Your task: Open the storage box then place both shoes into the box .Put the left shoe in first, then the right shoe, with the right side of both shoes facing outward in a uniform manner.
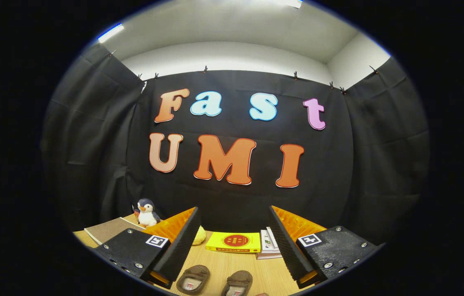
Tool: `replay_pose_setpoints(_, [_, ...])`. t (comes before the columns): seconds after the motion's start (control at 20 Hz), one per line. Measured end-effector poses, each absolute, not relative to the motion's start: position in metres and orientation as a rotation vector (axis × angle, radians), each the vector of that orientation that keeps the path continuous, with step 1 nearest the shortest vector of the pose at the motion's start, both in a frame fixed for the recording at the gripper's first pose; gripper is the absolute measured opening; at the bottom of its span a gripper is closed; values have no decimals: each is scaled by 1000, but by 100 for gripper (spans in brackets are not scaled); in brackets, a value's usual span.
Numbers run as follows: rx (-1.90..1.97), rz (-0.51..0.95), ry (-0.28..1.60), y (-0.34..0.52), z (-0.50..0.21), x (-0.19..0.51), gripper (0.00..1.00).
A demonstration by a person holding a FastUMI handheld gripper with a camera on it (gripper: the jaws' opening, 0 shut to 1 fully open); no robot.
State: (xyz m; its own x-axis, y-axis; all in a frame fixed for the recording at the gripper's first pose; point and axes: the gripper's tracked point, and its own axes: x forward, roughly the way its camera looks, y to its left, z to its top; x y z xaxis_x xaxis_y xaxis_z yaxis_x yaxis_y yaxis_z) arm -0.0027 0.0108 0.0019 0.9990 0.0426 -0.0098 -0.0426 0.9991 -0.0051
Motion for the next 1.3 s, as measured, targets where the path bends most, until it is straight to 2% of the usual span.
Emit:
replay_pose_setpoints(0.55, [4, 137, 103, 35, -33, -3, 99])
replay_pose_setpoints(1.0, [37, 472, 353, 143, -98, -18, 99])
replay_pose_setpoints(1.3, [159, 572, 524, 197, -140, -23, 99])
